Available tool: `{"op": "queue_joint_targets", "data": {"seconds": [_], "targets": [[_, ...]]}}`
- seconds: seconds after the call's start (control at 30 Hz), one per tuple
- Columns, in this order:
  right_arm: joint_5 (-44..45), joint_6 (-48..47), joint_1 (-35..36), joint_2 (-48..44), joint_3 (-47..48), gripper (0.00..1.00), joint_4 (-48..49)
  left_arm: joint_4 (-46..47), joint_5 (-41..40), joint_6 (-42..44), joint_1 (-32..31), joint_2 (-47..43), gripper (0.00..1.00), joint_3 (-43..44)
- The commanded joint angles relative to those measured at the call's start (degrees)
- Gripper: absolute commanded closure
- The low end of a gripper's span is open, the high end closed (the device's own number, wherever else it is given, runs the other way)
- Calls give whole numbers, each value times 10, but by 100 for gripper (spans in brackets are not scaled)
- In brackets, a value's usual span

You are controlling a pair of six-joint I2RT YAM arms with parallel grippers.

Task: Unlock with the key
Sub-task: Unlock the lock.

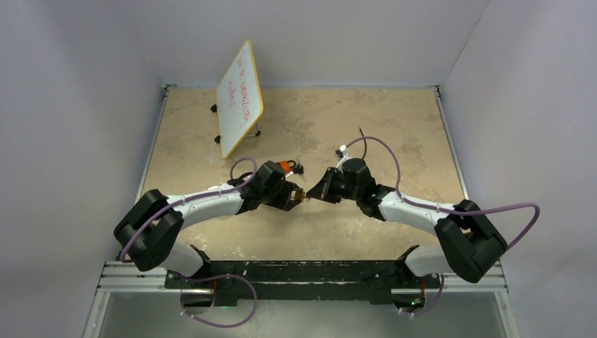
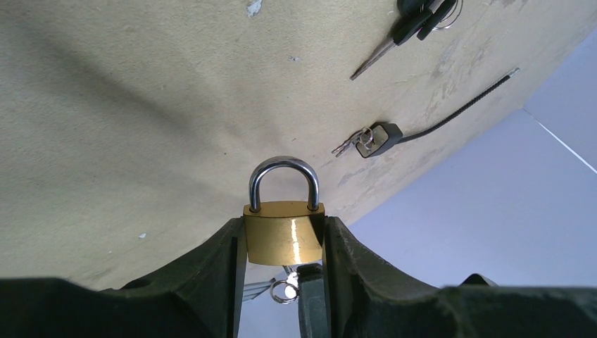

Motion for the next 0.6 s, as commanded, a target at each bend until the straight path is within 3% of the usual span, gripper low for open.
{"op": "queue_joint_targets", "data": {"seconds": [0.0, 0.13, 0.4, 0.57], "targets": [[36, 19, 5, 17, 53, 100, -84, 39, 26, -1, -5, -3, 86, 41], [38, 18, 6, 18, 68, 100, -98, 37, 25, 1, -5, -4, 86, 41], [12, -15, 10, -14, -12, 100, 52, 53, 26, -10, -5, -10, 87, 37], [42, -39, 22, -28, -55, 100, 103, 81, 20, -35, -5, -16, 87, 23]]}}
